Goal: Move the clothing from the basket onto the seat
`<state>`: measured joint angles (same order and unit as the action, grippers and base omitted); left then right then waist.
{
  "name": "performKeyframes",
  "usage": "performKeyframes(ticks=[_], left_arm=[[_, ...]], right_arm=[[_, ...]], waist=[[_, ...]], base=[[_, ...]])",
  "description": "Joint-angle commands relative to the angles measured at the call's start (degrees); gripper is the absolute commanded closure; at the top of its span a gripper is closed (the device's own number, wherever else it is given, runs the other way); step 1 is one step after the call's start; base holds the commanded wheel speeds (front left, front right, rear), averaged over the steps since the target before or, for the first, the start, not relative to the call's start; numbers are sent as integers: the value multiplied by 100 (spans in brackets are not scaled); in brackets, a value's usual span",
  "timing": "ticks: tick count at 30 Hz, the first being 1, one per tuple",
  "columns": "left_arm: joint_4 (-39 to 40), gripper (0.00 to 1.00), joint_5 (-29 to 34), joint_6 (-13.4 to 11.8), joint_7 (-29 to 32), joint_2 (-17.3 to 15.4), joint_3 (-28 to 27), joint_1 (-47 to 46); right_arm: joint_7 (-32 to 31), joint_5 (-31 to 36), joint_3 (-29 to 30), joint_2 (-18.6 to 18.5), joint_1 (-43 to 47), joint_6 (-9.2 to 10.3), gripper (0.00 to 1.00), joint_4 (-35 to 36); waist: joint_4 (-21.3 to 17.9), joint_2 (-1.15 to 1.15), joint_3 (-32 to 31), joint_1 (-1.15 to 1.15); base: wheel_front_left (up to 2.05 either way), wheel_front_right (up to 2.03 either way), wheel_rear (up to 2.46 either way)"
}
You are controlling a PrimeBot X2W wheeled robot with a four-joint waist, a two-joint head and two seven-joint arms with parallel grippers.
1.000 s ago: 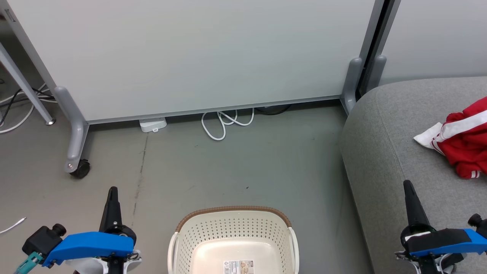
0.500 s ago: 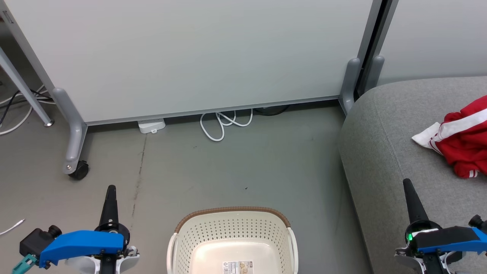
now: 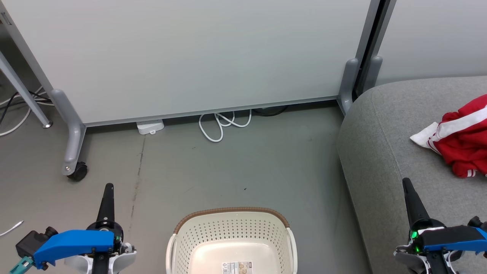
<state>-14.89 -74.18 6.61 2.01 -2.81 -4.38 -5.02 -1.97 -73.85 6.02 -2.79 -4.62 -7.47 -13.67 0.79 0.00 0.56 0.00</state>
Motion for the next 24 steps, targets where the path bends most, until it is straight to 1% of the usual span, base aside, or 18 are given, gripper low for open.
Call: performKeyframes(ticks=[1, 24], left_arm=[[60, 100, -138, 42, 40, -11, -32, -115], [82, 100, -1202, 79, 310, -11, -163, -142]], right_arm=[[-47, -140, 15, -17, -140, -3, 100, 18], [-309, -1228, 43, -17, -174, -4, 100, -20]], waist=[[-3, 0, -1, 0], [-48, 0, -23, 0]], base=[[0, 0, 0], [0, 0, 0]])
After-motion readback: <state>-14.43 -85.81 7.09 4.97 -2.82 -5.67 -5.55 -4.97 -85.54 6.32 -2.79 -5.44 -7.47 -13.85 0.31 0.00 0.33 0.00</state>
